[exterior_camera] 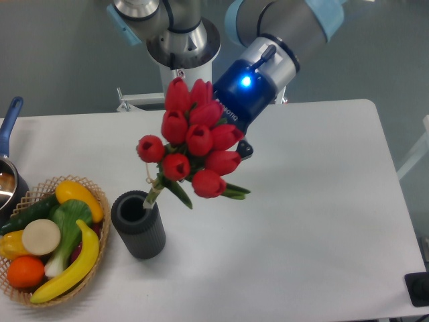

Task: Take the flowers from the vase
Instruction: 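Lift the gripped tulips up out of the dark grey vase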

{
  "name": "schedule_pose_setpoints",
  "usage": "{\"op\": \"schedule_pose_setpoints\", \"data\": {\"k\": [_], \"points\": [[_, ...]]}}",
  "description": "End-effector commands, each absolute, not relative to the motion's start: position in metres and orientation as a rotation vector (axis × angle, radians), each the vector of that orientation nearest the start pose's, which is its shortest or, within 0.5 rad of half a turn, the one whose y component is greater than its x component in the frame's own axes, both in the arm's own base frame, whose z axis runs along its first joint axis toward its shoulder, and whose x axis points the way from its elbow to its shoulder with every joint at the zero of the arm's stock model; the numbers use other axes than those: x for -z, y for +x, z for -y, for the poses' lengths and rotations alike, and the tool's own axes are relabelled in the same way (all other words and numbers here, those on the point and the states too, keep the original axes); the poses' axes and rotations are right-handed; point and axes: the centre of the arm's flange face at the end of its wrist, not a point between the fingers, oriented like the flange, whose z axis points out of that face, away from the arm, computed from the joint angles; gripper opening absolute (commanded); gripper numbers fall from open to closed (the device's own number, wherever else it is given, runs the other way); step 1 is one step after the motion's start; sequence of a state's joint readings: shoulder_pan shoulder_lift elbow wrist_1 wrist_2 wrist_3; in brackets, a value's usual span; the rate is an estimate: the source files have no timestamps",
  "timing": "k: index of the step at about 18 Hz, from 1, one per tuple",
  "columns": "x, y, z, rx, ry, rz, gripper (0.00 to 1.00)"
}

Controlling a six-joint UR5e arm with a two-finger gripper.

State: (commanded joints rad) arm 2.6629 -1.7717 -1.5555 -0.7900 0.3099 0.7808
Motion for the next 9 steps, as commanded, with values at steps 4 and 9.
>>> {"op": "schedule_pose_setpoints", "data": {"k": [4,9], "points": [[-0.537,-0.408,-0.456,0.326,-1.828,-0.103,0.4],[-0.536,-0.412,-0.452,0.328,-1.821,-0.095,0.4]]}}
